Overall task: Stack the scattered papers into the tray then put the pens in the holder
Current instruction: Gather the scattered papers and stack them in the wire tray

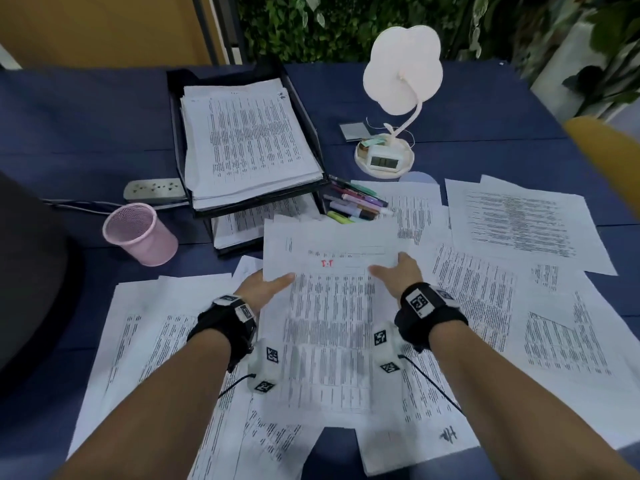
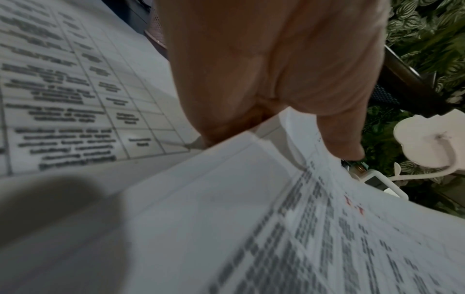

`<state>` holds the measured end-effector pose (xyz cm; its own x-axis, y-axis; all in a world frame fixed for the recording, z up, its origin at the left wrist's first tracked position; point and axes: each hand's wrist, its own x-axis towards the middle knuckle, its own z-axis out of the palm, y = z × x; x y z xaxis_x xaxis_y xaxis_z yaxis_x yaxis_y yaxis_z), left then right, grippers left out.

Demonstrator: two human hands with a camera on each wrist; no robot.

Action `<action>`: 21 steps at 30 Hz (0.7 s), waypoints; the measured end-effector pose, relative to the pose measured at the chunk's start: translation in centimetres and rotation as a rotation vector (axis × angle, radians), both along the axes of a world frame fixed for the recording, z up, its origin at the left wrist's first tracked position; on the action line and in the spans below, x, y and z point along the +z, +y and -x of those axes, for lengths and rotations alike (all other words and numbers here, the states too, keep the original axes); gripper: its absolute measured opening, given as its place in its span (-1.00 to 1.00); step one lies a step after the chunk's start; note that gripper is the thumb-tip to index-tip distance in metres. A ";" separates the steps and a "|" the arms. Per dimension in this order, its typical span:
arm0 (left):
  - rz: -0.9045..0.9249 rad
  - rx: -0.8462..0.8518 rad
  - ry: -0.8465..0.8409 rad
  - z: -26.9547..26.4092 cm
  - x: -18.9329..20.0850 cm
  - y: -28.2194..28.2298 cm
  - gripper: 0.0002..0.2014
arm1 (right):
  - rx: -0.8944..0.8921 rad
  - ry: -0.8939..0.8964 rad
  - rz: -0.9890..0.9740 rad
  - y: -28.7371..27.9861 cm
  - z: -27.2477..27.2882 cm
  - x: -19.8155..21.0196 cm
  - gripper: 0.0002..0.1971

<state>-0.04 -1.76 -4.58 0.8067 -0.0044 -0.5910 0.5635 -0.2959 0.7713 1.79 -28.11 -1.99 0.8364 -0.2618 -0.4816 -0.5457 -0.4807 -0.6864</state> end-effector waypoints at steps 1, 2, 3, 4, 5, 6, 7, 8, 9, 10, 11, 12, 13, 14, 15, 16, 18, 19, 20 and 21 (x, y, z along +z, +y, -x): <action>0.003 0.001 0.002 -0.1 0.0 0.0 -0.18 | -0.021 -0.017 -0.030 0.2 0.0 -0.4 -0.28; 0.000 -0.004 0.003 -0.1 0.2 -0.1 -0.28 | -0.042 -0.036 -0.069 0.4 -0.1 -0.8 -0.33; -0.009 -0.009 0.002 -0.1 0.1 -0.2 -0.38 | -0.057 -0.052 -0.106 0.7 -0.2 -0.8 -0.40; -0.034 -0.015 -0.005 -0.2 0.0 -0.3 -0.44 | -0.053 -0.063 -0.137 1.0 -0.3 -0.6 -0.48; -0.069 -0.029 -0.016 -0.2 0.1 -0.4 -0.47 | -0.030 -0.069 -0.143 1.2 -0.3 -0.5 -0.51; -0.115 -0.046 -0.032 -0.1 0.2 -0.6 -0.50 | 0.004 -0.062 -0.131 1.3 -0.3 -0.4 -0.50; -0.161 -0.057 -0.055 0.0 0.2 -0.9 -0.53 | 0.041 -0.044 -0.103 1.3 -0.3 -0.4 -0.47; -0.195 -0.063 -0.083 0.2 0.4 -1.2 -0.57 | 0.071 -0.027 -0.064 1.1 -0.2 -0.4 -0.48; -0.199 -0.059 -0.108 0.4 0.6 -1.6 -0.61 | 0.095 -0.030 -0.019 0.9 -0.1 -0.7 -0.57; -0.176 -0.050 -0.128 0.7 1.0 -1.9 -0.64 | 0.089 -0.051 0.024 0.6 0.0 -0.9 -0.67; -0.136 -0.033 -0.141 0.9 1.1 -2.2 -0.68 | 0.057 -0.087 0.057 0.1 0.2 -1.3 -0.70; -0.084 -0.006 -0.142 1.1 1.1 -2.4 -0.71 | 0.006 -0.118 0.050 -0.3 0.4 -1.4 -0.68; -0.024 0.028 -0.140 1.3 1.2 -2.4 -0.73 | -0.059 -0.153 0.003 -0.7 0.6 -1.4 -0.60; 0.027 0.058 -0.140 1.5 1.4 -2.4 -0.74 | -0.121 -0.172 -0.062 -1.1 0.8 -1.4 -0.47; 0.070 0.085 -0.144 1.6 1.6 -2.4 -0.73 | -0.168 -0.180 -0.139 -1.4 1.1 -1.0 -0.40; 0.105 0.106 -0.152 1.7 1.9 -2.5 -0.71 | -0.192 -0.173 -0.221 -1.7 1.3 -0.8 -0.40; 0.166 0.134 -0.199 1.4 2.9 -2.7 -0.72 | -0.177 -0.147 -0.406 -1.8 1.5 0.0 -0.55; 0.189 0.146 -0.236 1.1 3.8 -3.0 -0.74 | -0.161 -0.152 -0.466 -1.6 1.6 0.8 -0.64; 0.197 0.170 -0.278 0.7 4.7 -3.3 -0.77 | -0.154 -0.181 -0.492 -1.3 1.5 1.6 -0.73; 0.193 0.196 -0.333 0.2 5.8 -3.6 -0.79 | -0.157 -0.239 -0.480 -0.9 1.4 2.6 -0.81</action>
<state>-0.26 -5.34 1.18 0.9498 0.0831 -0.3015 0.3055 -0.0400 0.9514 0.42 -29.05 0.58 0.9056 -0.1897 -0.3793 -0.3880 -0.0092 -0.9216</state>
